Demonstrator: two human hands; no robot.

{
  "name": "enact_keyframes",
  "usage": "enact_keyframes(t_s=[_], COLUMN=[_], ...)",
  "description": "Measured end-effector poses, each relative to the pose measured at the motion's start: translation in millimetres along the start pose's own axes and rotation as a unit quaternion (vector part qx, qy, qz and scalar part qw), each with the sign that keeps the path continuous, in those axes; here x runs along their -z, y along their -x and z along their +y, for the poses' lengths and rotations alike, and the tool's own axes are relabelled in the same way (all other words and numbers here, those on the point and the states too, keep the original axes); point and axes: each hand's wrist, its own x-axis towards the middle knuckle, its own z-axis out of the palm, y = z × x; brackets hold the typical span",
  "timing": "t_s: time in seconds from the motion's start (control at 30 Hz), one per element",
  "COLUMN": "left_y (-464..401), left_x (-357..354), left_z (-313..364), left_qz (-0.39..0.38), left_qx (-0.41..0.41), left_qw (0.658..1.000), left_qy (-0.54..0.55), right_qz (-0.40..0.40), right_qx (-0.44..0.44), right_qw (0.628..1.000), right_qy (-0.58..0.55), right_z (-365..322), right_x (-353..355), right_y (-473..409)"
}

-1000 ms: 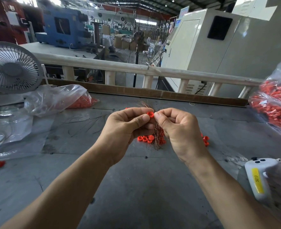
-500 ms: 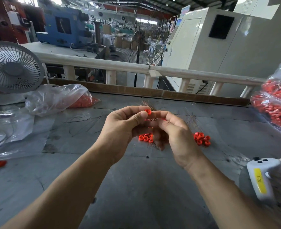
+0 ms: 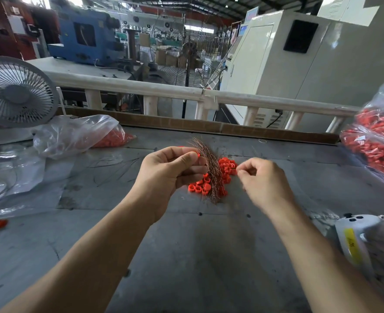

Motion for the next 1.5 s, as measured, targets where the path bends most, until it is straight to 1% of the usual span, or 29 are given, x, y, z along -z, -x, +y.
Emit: enact_keyframes(t_s=[0.07, 0.23, 0.37, 0.5, 0.67, 0.8, 0.87, 0.9, 0.97, 1.03, 1.07, 1.13, 1.23, 1.33, 1.5], left_y=[0, 1, 1, 1, 1, 1, 2, 2, 3, 3, 3, 3, 1, 1, 2], left_x=[0, 0, 0, -1, -1, -1, -2, -1, -2, -3, -4, -4, -3, -2, -4], left_z=[0, 0, 0, -1, 0, 0, -1, -2, -4, -6, -7, -9, -10, -10, -9], left_qz=[0.005, 0.011, 0.013, 0.014, 0.013, 0.011, 0.009, 0.008, 0.004, -0.003, -0.006, -0.01, -0.013, -0.012, -0.027], left_qx=[-0.001, -0.007, -0.013, -0.013, -0.015, -0.011, -0.008, -0.006, -0.001, 0.004, 0.005, 0.007, 0.004, 0.002, -0.004], left_qw=[1.0, 1.0, 1.0, 0.999, 0.999, 0.999, 0.998, 0.998, 0.997, 0.997, 0.996, 0.996, 0.997, 0.997, 0.998], left_qy=[-0.007, -0.014, -0.025, -0.036, -0.049, -0.047, -0.056, -0.064, -0.078, -0.082, -0.083, -0.084, -0.081, -0.074, -0.063], right_qz=[-0.031, -0.094, -0.057, -0.055, -0.052, -0.054, -0.03, -0.016, -0.013, -0.034, -0.046, -0.071, -0.091, -0.077, -0.058], right_qx=[-0.021, -0.02, 0.015, 0.057, 0.056, 0.044, 0.042, 0.039, 0.033, 0.046, 0.062, 0.098, 0.132, 0.136, 0.14], right_qw=[0.999, 0.992, 0.993, 0.989, 0.99, 0.994, 0.997, 0.999, 0.994, 0.97, 0.956, 0.934, 0.924, 0.922, 0.932], right_qy=[0.037, 0.076, 0.104, 0.126, 0.121, 0.082, 0.057, 0.027, -0.1, -0.238, -0.284, -0.336, -0.347, -0.353, -0.33], right_z=[9, 10, 5, -3, -6, -2, 1, 1, -2, -12, -17, -26, -33, -35, -32], right_x=[1, -6, -14, -23, -27, -25, -23, -21, -17, -13, -12, -10, -12, -14, -13], right_y=[-3, -2, 0, 2, 0, 1, 1, 1, 1, 5, 7, 12, 19, 21, 22])
